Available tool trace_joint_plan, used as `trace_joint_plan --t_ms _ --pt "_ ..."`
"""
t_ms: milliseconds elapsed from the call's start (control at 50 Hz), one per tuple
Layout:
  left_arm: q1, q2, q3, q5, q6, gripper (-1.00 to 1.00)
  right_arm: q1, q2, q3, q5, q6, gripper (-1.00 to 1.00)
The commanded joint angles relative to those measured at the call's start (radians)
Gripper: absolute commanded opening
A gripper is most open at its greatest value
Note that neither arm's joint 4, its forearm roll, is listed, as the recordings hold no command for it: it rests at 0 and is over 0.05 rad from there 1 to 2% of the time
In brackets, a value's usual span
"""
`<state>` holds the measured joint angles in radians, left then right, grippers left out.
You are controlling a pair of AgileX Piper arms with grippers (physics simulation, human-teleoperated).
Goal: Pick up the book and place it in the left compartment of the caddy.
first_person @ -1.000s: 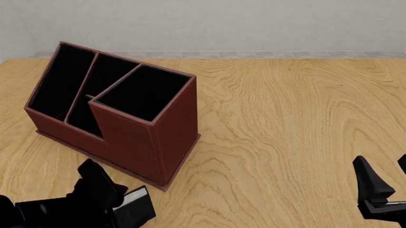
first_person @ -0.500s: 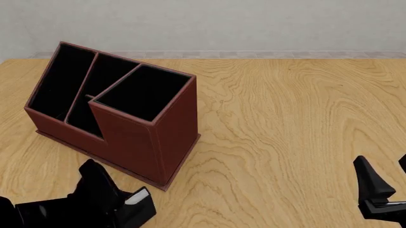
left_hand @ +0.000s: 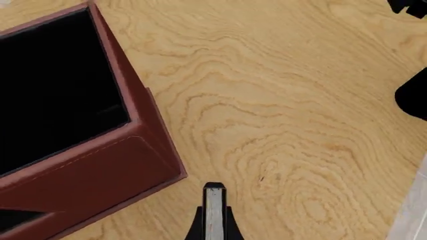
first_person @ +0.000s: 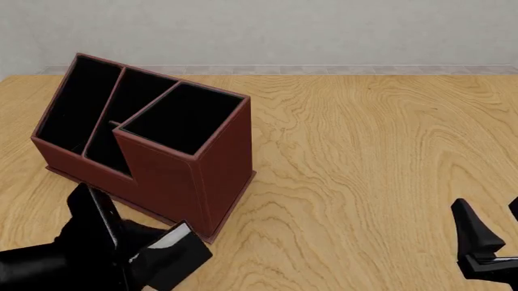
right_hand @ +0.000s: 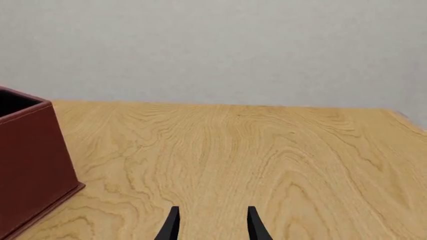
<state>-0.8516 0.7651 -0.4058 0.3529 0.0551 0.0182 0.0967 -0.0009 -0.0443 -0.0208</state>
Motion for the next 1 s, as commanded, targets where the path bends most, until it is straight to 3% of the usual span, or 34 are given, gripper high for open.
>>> trace_joint_plan --t_ms 20,380,540,680,780,1000 --pt "-0.058 -0.129 -0.073 0.060 -0.017 -1.00 -0.004 -0.004 0.000 0.003 0.005 1.00" --pt "-0.055 -0.343 -0.155 0.047 0.068 -1.00 -0.012 -0.020 -0.001 0.014 0.011 1.00" --pt "-0.001 -0.440 -0.187 0.058 0.108 -1.00 -0.016 -0.021 -0.001 0.014 0.017 1.00" --pt "0.108 -0.505 -0.216 0.080 0.116 -1.00 -0.018 -0.029 -0.001 0.020 0.021 1.00" --pt "0.286 -0.532 -0.232 0.080 0.118 -1.00 -0.018 -0.032 -0.002 0.024 0.023 1.00" --pt "0.542 -0.568 -0.283 0.090 0.123 -1.00 -0.014 -0.017 -0.002 0.013 0.023 1.00"
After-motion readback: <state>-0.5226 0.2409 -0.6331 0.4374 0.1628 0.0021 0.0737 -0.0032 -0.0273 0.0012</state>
